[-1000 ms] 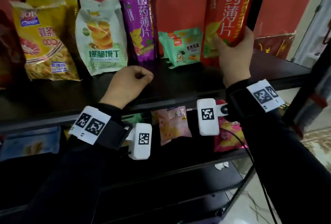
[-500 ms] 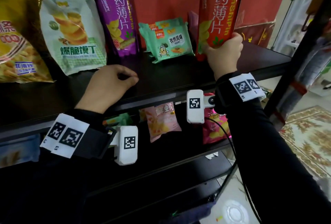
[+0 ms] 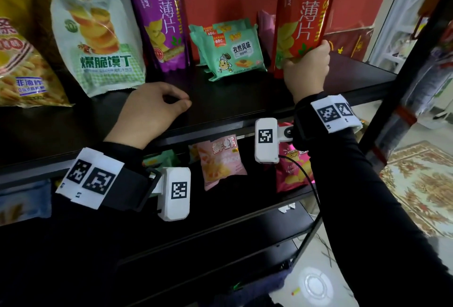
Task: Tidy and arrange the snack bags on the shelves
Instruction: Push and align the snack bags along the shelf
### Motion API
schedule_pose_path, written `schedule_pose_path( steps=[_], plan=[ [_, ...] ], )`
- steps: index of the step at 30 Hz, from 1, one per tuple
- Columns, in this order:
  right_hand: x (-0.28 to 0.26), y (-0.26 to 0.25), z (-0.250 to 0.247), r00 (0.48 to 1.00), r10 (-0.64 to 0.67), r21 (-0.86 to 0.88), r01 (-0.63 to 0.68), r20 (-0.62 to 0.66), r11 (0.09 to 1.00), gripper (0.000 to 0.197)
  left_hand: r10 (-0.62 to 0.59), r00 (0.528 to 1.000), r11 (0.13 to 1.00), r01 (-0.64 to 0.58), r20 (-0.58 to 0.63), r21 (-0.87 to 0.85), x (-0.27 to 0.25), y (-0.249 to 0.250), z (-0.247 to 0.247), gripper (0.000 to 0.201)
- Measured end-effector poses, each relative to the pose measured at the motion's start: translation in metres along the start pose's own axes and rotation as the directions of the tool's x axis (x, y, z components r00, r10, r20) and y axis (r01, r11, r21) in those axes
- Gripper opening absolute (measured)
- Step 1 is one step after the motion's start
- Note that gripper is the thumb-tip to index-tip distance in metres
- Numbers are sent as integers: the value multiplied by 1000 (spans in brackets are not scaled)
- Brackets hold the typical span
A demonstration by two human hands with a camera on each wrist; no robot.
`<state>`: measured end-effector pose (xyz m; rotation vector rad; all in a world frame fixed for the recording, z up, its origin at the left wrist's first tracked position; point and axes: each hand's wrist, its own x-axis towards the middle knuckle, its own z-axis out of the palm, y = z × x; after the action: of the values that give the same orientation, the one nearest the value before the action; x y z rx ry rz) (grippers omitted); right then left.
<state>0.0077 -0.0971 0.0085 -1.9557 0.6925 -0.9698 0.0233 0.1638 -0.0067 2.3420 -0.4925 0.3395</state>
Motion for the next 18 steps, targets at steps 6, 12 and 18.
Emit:
schedule_pose_path(
  steps=[6,12,18],
  plan=[
    [-4,-1,-3,995,28,176,-11,-93,984,76,25,1000,999,-24,-13,28,0,0,1,10],
    [-47,-38,-4,925,-148,429,298,-349,853,32,-34,998,988,42,53,-149,0,2,-4,9],
    [-38,-137,52,838,-276,452,40,471,891,40,-84,993,956,105,87,-275,-8,-21,-37,2]
  ],
)
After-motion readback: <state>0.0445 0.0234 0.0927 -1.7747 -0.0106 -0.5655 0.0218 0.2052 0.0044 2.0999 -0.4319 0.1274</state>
